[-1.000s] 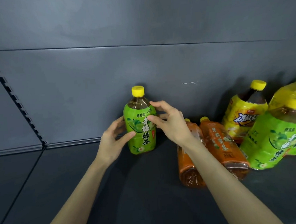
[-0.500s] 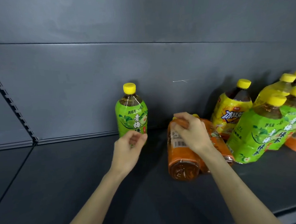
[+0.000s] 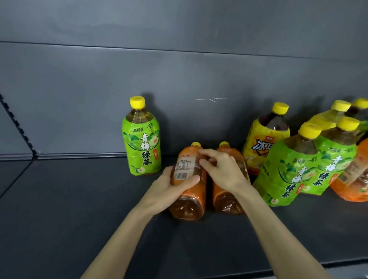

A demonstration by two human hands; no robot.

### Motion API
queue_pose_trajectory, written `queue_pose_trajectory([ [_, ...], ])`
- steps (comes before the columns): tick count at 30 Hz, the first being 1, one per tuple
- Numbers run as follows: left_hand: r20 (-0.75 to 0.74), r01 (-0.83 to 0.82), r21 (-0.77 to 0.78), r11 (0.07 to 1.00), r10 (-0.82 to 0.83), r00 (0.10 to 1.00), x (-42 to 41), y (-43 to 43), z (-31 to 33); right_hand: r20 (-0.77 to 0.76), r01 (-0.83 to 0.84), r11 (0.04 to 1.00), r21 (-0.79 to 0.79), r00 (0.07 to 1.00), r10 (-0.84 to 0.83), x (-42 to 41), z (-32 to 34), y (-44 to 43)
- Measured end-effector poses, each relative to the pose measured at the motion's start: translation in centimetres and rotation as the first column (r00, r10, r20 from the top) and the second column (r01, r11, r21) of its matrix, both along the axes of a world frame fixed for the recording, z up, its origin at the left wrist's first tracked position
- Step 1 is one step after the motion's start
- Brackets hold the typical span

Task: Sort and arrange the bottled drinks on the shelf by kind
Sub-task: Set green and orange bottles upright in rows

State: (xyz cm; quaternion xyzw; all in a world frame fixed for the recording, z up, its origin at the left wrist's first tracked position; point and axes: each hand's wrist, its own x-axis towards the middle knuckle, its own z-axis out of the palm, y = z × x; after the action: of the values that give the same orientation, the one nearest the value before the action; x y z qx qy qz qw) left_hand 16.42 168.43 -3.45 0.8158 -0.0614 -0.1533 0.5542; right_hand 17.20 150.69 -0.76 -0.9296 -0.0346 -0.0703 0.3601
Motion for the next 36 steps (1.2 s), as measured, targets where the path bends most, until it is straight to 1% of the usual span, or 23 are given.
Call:
queue_pose_trajectory([
  [4,-0.065,-0.042,-0.094,0.995,0.036,0.997,-0.7,1.4,0.5,0.015,-0.097,0.995,0.032,0.995,0.096,0.3,-0.4,0.9],
  [6,-0.097,-0.068,-0.137,0.988,0.055,0.994,-1.0,2.2,0.6,0.02,-0.135,0.986,0.102,0.991,0.133,0.6,-0.5,1.4],
  [8,-0.112,-0.093,-0.222,0.97,0.07,0.991,-1.5,2.8,0.3,-0.005,-0.158,0.969,0.189,0.987,0.162,0.8,-0.6,1.9],
  [10,-0.13,-0.126,-0.312,0.942,0.089,0.988,-1.9,3.5,-0.3,-0.06,-0.151,0.959,0.241,0.984,0.17,1.0,-0.7,2.1],
  [13,-0.144,-0.117,-0.416,0.902,0.062,0.988,-2.4,4.5,-1.2,-0.222,-0.097,0.955,0.281,0.961,0.163,1.4,-0.5,2.1],
  [15,-0.115,-0.077,-0.47,0.879,0.026,0.993,-2.3,5.1,-1.3,-0.309,-0.097,0.903,0.419,0.92,0.242,1.5,-0.1,2.2],
  [16,-0.094,-0.059,-0.492,0.869,0.015,0.995,-2.2,5.2,-1.3,-0.31,-0.108,0.862,0.495,0.905,0.291,1.4,0.0,2.3],
  [17,-0.072,-0.042,-0.507,0.861,0.007,0.997,-2.0,5.3,-1.2,-0.275,-0.121,0.832,0.542,0.91,0.311,1.4,0.1,2.3],
  [20,0.016,0.011,-0.498,0.867,-0.003,1.0,-1.2,5.2,-0.7,-0.08,-0.183,0.77,0.611,0.954,0.29,1.4,0.3,2.4],
  [22,0.086,0.046,-0.466,0.884,-0.007,0.996,-0.4,4.9,-0.3,0.052,-0.243,0.742,0.624,0.961,0.271,1.5,0.3,2.2],
  [25,0.187,0.074,-0.409,0.909,0.004,0.982,0.9,4.2,-0.1,0.162,-0.296,0.767,0.569,0.955,0.248,1.6,0.6,1.9],
  [27,0.242,0.048,-0.37,0.928,0.047,0.969,1.5,3.7,-0.5,0.198,-0.324,0.795,0.512,0.946,0.258,1.8,0.8,1.7],
  [30,0.315,-0.016,-0.331,0.944,0.126,0.941,2.1,3.1,-1.5,0.189,-0.344,0.825,0.449,0.939,0.288,2.0,0.9,1.2],
  [34,0.367,-0.06,-0.264,0.963,0.158,0.917,2.8,2.7,-2.2,0.167,-0.283,0.871,0.401,0.958,0.234,2.0,1.1,1.0],
  [36,0.386,-0.091,-0.225,0.97,0.175,0.906,2.9,2.3,-2.3,0.167,-0.278,0.871,0.406,0.959,0.228,2.2,1.0,1.0],
])
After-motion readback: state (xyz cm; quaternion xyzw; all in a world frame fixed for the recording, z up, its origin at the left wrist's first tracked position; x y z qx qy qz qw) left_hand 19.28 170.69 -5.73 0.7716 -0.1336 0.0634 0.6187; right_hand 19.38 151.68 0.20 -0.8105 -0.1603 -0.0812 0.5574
